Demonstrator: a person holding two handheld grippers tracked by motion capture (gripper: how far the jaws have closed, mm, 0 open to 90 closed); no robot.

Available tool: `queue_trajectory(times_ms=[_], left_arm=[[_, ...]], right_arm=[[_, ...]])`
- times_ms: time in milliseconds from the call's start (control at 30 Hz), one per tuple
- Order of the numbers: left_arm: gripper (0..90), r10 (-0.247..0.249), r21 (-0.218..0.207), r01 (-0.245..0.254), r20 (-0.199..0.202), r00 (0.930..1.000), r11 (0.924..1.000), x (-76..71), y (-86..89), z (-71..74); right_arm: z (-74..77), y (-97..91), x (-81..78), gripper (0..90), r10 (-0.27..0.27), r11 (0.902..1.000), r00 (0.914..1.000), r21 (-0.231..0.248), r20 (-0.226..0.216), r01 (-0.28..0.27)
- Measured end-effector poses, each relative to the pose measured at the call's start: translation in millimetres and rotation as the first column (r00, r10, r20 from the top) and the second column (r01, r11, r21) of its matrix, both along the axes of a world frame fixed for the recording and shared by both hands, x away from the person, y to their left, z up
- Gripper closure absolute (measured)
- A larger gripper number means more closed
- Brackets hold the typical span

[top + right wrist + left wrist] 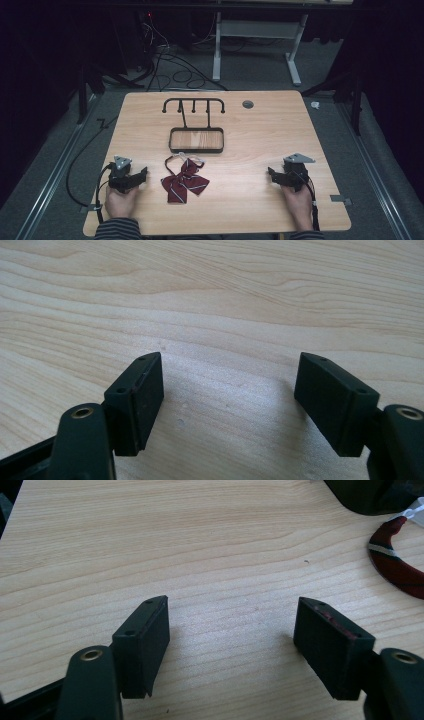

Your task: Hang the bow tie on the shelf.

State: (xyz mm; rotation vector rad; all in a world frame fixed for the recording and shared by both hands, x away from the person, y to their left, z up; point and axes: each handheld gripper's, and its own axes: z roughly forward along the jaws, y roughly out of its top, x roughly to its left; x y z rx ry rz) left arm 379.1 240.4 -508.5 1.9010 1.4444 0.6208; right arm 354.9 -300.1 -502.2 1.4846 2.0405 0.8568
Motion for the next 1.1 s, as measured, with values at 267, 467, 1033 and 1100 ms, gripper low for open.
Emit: queue_trajectory(times_ms=[267,467,1033,1100], left_arm=[[28.1,-0.004,-0.004,0.004,-0.005,1.0,1.0,0.5,-1.1,0.0],[27.5,0.005,0.002,-0.005,-0.002,1.0,1.0,-0.3,-2.8,-0.1],[33.0,-0.021,-0.02,0.021,0.0,0.9998,0.9996,-5.0,-7.6,4.8],[33.0,-0.031,-0.037,0.031,0.001,0.9995,0.9988,-6.5,-8.2,6.9]], right_arm=[[0.0,0.3,-0.6,28.6,0.001,1.0,1.0,0.002,-0.001,-0.001],[0.0,0.4,-0.6,28.6,0.001,1.0,1.0,0.002,-0.001,-0.001],[0.0,0.4,-0.7,28.5,0.004,1.0,1.0,0.001,-0.001,-0.004],[0.0,0.4,-0.8,28.5,0.002,1.0,1.0,0.003,-0.001,-0.002]])
